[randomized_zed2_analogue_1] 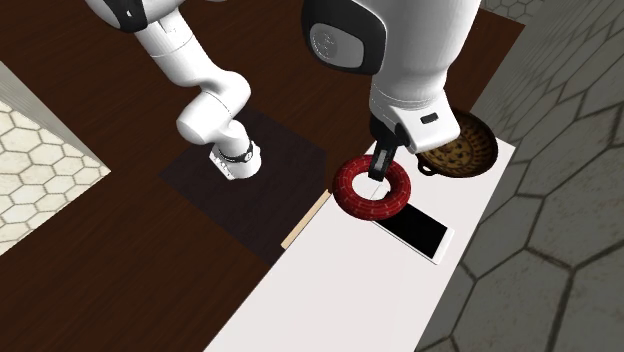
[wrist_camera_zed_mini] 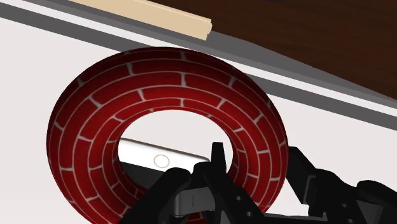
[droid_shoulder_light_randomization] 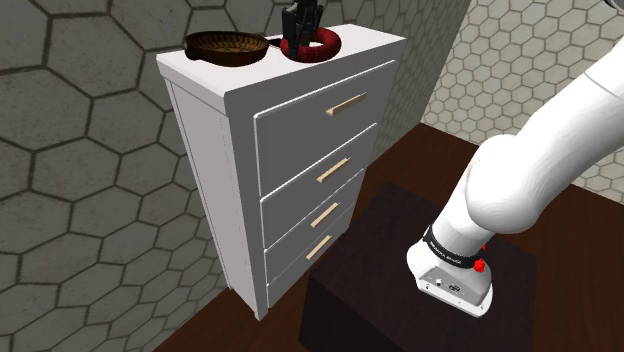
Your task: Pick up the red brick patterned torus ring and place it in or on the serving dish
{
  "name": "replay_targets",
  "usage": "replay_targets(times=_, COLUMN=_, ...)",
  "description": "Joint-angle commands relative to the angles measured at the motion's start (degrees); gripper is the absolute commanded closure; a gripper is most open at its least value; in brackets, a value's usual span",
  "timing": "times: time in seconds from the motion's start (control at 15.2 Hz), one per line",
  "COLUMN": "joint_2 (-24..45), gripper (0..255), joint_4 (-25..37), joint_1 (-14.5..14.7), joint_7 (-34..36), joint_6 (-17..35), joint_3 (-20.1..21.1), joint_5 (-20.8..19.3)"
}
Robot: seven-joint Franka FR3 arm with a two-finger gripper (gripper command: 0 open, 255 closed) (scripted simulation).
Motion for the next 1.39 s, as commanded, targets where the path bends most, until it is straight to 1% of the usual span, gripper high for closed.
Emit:
replay_targets(times=0.0, joint_2=0.03, gripper=255, joint_4=-0.06, joint_1=0.0, joint_7=0.01, joint_6=-0.06, joint_3=0.0, joint_5=0.0)
replay_targets(times=0.4, joint_2=0.07, gripper=255, joint_4=-0.01, joint_1=-0.01, joint_7=-0.01, joint_6=-0.07, joint_3=-0.01, joint_5=0.0)
replay_targets(times=1.32, joint_2=3.02, gripper=255, joint_4=14.05, joint_1=0.01, joint_7=-0.01, joint_6=-11.19, joint_3=-0.02, joint_5=0.06)
